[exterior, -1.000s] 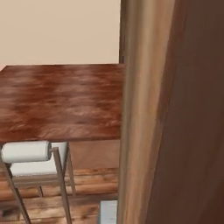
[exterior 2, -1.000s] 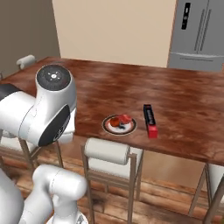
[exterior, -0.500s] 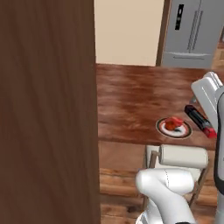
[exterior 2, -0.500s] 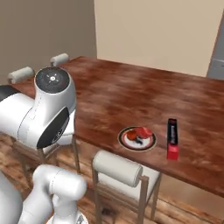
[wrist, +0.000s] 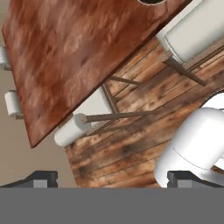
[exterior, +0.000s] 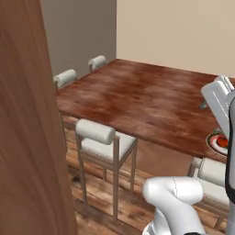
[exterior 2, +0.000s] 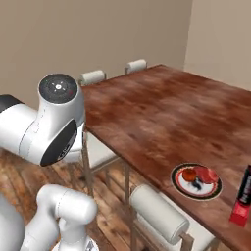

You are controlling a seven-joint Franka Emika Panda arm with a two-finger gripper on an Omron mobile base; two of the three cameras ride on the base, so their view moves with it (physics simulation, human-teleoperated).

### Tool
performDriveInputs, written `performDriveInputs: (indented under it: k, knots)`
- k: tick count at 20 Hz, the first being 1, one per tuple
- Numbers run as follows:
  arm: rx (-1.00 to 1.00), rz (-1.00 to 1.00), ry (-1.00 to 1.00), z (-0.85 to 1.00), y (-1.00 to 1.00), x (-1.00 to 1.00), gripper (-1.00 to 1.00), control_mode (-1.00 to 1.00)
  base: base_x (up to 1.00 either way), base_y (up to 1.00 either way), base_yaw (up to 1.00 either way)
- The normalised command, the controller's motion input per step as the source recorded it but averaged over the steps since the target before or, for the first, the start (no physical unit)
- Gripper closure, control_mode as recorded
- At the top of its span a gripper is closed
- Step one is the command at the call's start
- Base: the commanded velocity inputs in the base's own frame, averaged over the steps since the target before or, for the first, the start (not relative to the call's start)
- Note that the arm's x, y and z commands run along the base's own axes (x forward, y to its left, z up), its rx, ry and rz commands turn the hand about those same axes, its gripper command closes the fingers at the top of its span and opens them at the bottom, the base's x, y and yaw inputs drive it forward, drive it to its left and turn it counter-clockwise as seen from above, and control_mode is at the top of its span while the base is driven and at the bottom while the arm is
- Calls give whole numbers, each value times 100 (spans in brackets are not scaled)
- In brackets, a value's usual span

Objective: Retrieve the tupperware and aluminum foil from the cabinet and place them on the dining counter near the plate with tomato and steak to prepare for storing leftovers.

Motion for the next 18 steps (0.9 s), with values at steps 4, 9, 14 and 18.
performDriveInputs:
  k: [4, 9, 14, 18]
  knots:
    - [0, 0, 0, 0, 0, 0, -100, 100, -7, 0, 59]
    - [0, 0, 0, 0, 0, 0, -100, 100, -7, 0, 63]
    - [0, 0, 0, 0, 0, 0, -100, 100, 0, 0, 66]
    - [0, 0, 0, 0, 0, 0, -100, 100, 0, 3, 62]
